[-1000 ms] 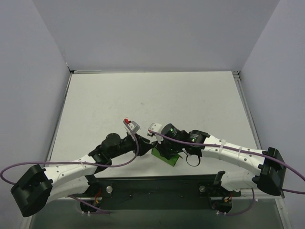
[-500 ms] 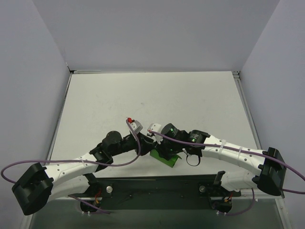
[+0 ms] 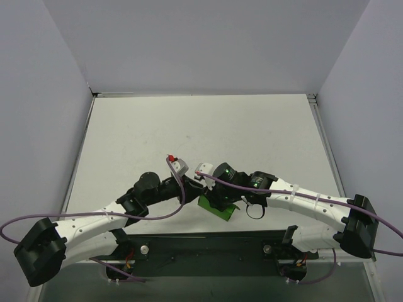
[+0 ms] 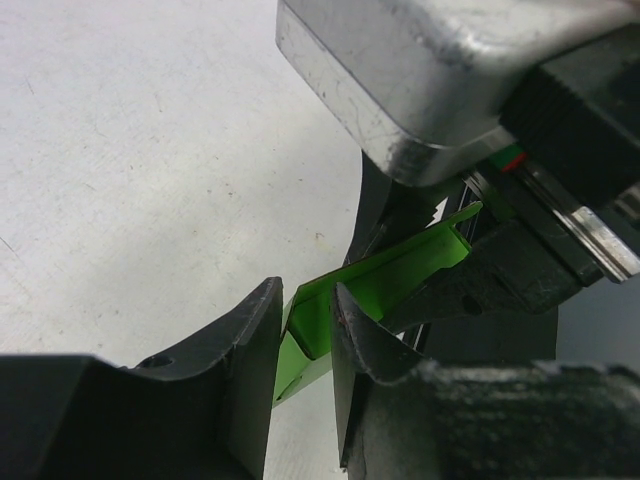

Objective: Fold the paper box

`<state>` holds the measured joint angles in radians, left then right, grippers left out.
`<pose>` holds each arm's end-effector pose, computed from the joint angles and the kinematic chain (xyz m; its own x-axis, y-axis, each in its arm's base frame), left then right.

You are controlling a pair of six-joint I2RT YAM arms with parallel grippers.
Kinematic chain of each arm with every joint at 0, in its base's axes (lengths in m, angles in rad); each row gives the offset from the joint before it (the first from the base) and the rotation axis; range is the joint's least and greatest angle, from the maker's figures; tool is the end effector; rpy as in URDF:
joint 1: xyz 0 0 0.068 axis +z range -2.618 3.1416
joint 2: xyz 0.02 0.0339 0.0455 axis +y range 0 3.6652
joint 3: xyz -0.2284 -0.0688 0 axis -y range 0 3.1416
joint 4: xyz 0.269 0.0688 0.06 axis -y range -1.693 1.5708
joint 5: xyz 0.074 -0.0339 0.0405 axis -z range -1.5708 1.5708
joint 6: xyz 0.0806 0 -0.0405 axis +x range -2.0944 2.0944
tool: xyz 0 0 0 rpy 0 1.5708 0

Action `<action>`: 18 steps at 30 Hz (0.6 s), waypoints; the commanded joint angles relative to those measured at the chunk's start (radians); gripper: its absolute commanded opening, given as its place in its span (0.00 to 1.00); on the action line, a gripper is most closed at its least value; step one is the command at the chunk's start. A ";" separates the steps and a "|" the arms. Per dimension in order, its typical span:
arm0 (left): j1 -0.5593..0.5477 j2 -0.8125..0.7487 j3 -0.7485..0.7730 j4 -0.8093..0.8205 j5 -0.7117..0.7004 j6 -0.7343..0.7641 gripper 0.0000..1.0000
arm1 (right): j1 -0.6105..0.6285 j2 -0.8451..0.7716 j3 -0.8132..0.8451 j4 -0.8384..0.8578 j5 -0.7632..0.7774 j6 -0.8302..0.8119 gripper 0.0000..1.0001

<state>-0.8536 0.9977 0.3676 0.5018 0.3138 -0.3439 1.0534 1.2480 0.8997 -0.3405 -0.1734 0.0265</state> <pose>0.1773 -0.2411 0.1761 -0.3887 -0.0422 -0.9204 0.8360 0.4039 -0.3716 0.1557 0.3018 0.1972 -0.3387 -0.5424 -0.7688 -0.9133 0.3859 0.1301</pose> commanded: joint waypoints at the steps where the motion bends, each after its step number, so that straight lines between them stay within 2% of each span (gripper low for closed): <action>1: 0.005 -0.037 0.028 -0.020 -0.010 0.025 0.36 | -0.003 -0.032 0.011 0.006 -0.009 0.003 0.02; 13: 0.005 -0.030 0.030 -0.028 -0.010 0.028 0.29 | -0.003 -0.039 0.013 0.006 -0.011 0.004 0.02; 18: 0.004 -0.030 0.030 -0.023 -0.016 0.028 0.19 | -0.003 -0.038 0.013 0.005 -0.009 0.007 0.02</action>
<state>-0.8536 0.9733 0.3672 0.4644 0.3065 -0.3275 1.0534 1.2419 0.8997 -0.3408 -0.1772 0.0269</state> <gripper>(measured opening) 0.223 0.286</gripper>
